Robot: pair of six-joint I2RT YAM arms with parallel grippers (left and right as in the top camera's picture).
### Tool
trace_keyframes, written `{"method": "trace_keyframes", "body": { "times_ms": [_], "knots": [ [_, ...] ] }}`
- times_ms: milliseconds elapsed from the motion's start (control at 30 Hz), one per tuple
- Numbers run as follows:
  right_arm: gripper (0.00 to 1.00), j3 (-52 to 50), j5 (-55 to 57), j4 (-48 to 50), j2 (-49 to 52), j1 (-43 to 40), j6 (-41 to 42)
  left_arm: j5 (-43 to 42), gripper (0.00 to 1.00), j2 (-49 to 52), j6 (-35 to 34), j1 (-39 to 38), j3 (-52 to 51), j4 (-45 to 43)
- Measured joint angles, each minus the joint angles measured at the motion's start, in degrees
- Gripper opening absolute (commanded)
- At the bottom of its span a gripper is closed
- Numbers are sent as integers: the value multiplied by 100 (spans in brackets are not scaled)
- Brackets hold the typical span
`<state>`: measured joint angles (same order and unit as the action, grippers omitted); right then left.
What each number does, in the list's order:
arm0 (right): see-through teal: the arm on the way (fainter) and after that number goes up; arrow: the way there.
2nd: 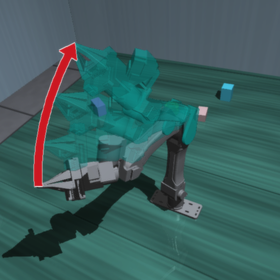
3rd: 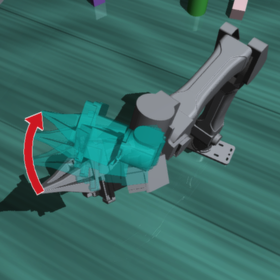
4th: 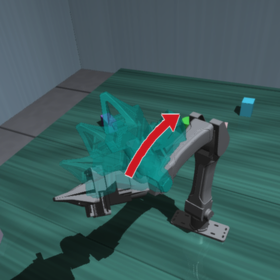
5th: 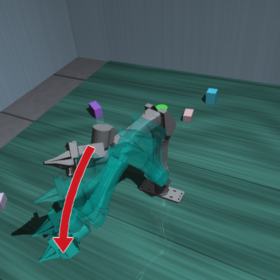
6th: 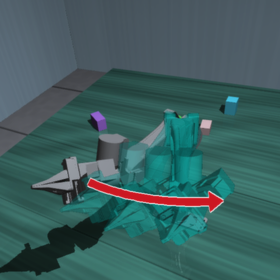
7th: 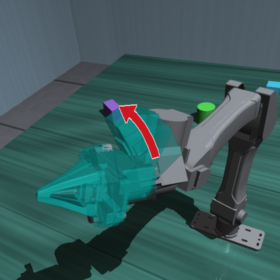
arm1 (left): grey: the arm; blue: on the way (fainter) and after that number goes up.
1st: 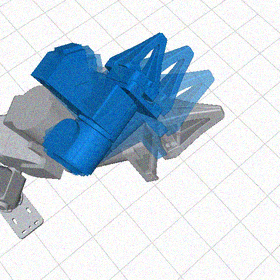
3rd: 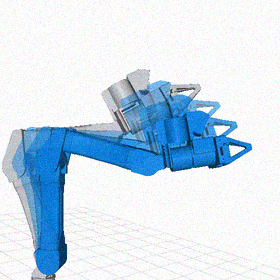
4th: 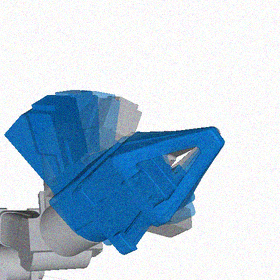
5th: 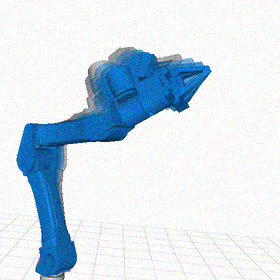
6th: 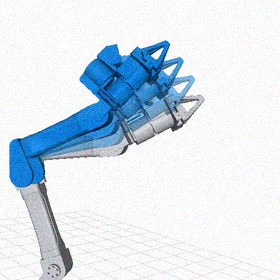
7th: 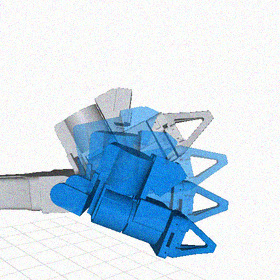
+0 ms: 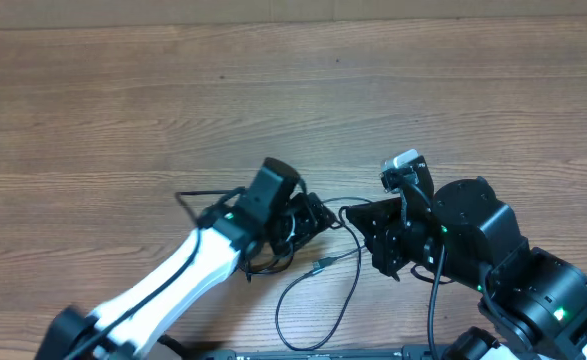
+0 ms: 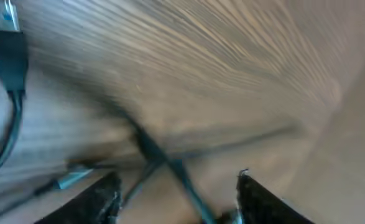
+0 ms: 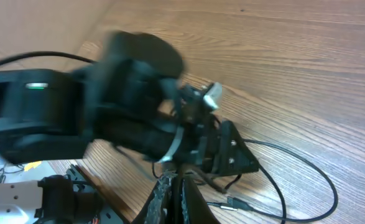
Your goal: Untangle cables
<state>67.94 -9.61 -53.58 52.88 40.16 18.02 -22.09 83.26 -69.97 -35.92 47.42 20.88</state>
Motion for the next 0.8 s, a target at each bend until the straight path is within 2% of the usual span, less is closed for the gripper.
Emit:
{"method": "trace_keyframes", "body": {
  "times_ms": [67, 133, 333, 467, 600, 667, 800],
  "knots": [
    [4, 0, 0, -2, 0, 0, 0, 201, 35, 396, -39, 7, 0, -131],
    [4, 0, 7, -4, 0, 0, -9, 457, 32, 726, -20, 61, 0, -146],
    [4, 407, 986, -584, 37, 0, -22, 1137, 38, 1078, 758, 542, 0, -96],
    [4, 1357, 2730, -660, 57, -11, -26, 1307, 37, 1078, 1270, 1019, 17, -9],
    [4, 2013, 4481, -48, 26, -170, -33, 1403, 37, 1078, 1475, 1405, 20, 149],
    [4, 2218, 5263, 599, 9, -417, -212, 1458, 39, 1078, 1526, 1537, 22, 225],
    [4, 2371, 6131, 1849, -33, -1082, -846, 1513, 41, 1078, 1613, 1615, 22, 264]
  ]
}}
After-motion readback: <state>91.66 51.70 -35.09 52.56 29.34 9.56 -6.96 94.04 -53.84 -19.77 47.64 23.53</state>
